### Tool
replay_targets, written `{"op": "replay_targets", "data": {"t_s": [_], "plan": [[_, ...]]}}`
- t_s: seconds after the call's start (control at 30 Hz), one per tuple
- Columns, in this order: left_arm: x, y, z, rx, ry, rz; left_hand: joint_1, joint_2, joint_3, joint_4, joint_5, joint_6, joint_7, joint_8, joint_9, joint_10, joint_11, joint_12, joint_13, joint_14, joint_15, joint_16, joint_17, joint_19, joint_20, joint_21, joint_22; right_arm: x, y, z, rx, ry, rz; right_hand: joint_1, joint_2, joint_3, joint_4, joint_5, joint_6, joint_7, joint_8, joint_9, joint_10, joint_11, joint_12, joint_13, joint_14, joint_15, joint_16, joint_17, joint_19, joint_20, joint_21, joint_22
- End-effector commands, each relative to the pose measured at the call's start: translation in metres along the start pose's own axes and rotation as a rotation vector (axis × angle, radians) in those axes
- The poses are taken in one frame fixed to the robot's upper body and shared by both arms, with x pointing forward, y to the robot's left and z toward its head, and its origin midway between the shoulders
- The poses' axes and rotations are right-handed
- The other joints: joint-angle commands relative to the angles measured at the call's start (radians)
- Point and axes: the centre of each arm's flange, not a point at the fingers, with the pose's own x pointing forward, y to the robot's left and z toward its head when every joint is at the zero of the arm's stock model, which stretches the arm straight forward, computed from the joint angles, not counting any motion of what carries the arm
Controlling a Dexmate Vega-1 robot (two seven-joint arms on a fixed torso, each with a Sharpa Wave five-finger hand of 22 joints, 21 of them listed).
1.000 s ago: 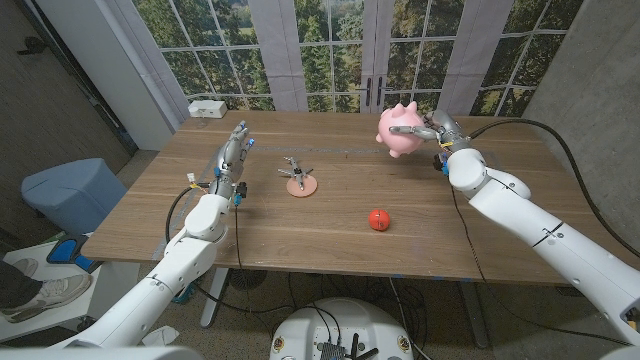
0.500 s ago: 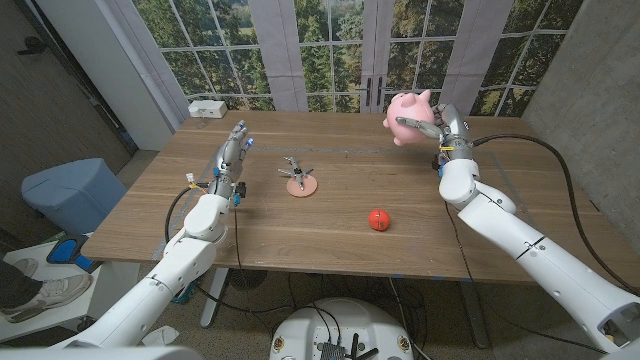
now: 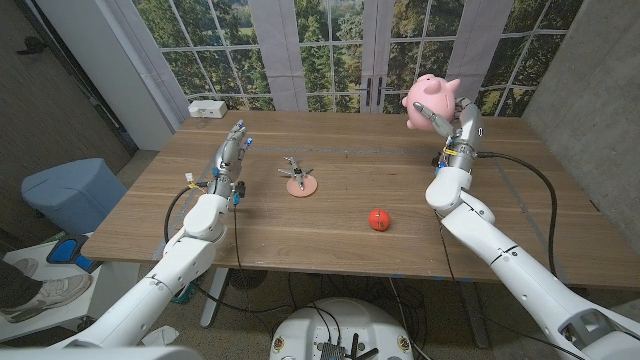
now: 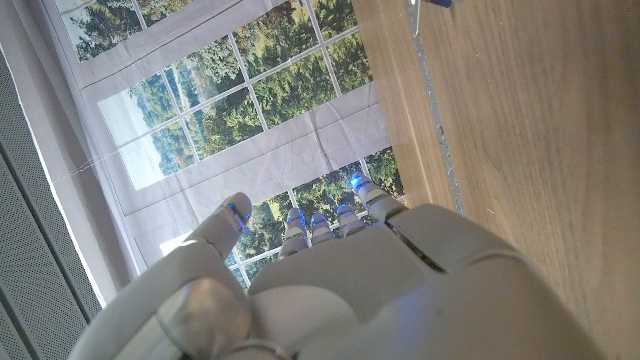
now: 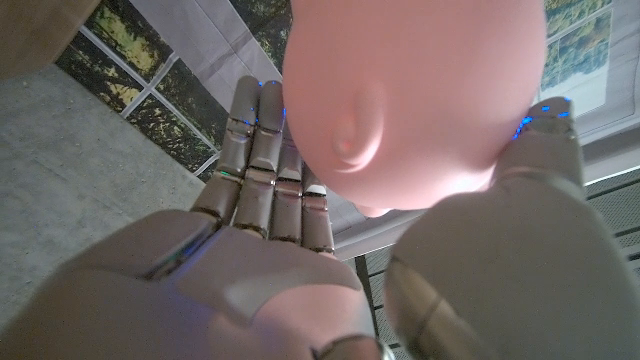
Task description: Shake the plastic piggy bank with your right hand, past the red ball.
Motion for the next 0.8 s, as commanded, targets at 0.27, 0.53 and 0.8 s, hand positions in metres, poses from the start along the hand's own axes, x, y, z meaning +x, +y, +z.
{"op": "replay_targets", "data": {"t_s": [0.27,0.53,0.8], "plan": [[0.003,-0.001,0.001,0.002,-0.002,0.003,-0.005,0.046,0.002,-0.005,0.002,-0.002,-0.008,0.004,0.006,-0.005,-0.003,0.001,0.005,0.002,-0.059,0.002,0.002,0.009,-0.052,-0.001,0.003,0.004,0.002,-0.001,-0.028,-0.033,0.129,0.392,0.390,0.202,0.008,0.002,0.332,-0.320,0.005,0.020,0.298,-0.297,-0.001,0.010,0.232,-0.361,0.004,0.039,-0.060,-0.138,0.005,0.000],[0.002,-0.002,0.000,0.001,0.001,0.002,-0.005,0.046,0.002,-0.006,0.002,-0.002,-0.007,0.004,0.006,-0.006,-0.005,0.000,0.005,0.002,-0.060,0.002,0.002,0.009,-0.052,-0.001,0.003,0.014,0.006,0.005,-0.110,-0.018,0.347,0.391,0.390,0.201,0.009,0.001,0.332,-0.324,0.004,0.022,0.298,-0.301,-0.003,0.013,0.230,-0.362,0.002,0.039,-0.059,-0.143,0.006,0.000],[0.000,-0.003,0.001,0.003,0.003,0.000,-0.004,0.046,0.002,-0.006,0.002,-0.001,-0.006,0.005,0.006,-0.006,-0.003,0.000,0.005,0.003,-0.059,0.003,0.002,0.009,-0.052,-0.001,0.003,0.022,0.013,0.013,-0.182,0.036,0.580,0.390,0.388,0.200,0.009,0.002,0.335,-0.328,0.002,0.020,0.297,-0.301,-0.009,0.011,0.230,-0.362,0.000,0.039,-0.062,-0.144,0.006,0.000]]}}
